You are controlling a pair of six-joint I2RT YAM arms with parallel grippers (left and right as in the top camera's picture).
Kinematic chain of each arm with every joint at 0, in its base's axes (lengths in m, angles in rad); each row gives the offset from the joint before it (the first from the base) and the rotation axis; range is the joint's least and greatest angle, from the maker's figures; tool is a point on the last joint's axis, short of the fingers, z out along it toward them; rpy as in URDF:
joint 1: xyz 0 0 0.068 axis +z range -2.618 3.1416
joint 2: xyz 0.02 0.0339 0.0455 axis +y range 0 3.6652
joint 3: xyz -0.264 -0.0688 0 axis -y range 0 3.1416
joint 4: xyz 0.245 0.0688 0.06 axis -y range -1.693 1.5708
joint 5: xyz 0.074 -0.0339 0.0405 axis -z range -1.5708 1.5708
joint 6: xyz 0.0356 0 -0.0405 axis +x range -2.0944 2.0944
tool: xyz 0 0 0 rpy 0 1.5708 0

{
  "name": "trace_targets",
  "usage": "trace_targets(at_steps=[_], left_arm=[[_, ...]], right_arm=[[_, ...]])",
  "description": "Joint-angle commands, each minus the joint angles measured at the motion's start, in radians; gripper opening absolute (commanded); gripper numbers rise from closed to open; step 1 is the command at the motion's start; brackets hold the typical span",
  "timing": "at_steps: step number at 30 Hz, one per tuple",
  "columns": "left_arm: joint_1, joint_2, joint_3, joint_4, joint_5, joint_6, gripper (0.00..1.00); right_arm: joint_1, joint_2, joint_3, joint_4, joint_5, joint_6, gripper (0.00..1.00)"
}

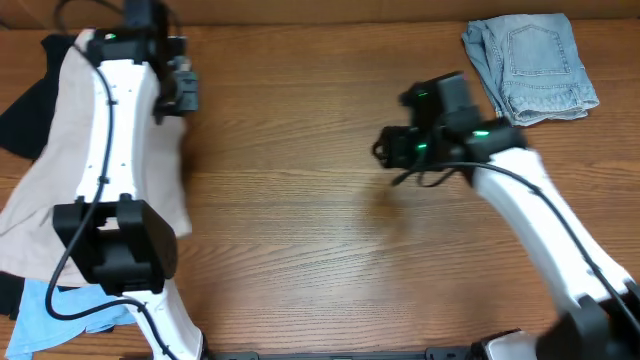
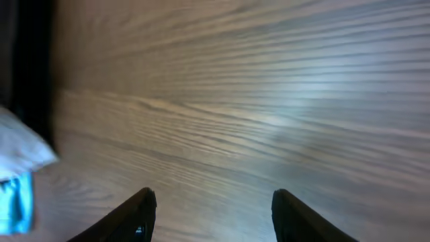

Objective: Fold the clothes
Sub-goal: 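Grasp the beige shorts with the left gripper and drag them right onto the table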

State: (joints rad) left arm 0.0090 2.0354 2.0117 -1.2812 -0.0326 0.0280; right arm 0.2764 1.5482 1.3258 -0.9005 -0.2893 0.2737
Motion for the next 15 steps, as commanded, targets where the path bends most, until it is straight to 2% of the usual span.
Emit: trace_targets(at_steps=[1,5,15], left_arm=[[-0.098,-0.027,0.022,-0.024,0.230,-0.011,0.04],[-0.226,-0.027,0.022,-0.001,0.293,-0.040,0.04],[-0.563,0.023,0.021,0.188,0.298,-0.158,0.04]], right_arm=[[-0.083,-0.097,0.050,-0.054,-0.003,0.016,0.60],[-0.208,-0.171,0.052,-0.121,-0.003,0.015,0.64],[-0.443,-0.202,0.052,-0.196,-0.003,0.007,0.68]])
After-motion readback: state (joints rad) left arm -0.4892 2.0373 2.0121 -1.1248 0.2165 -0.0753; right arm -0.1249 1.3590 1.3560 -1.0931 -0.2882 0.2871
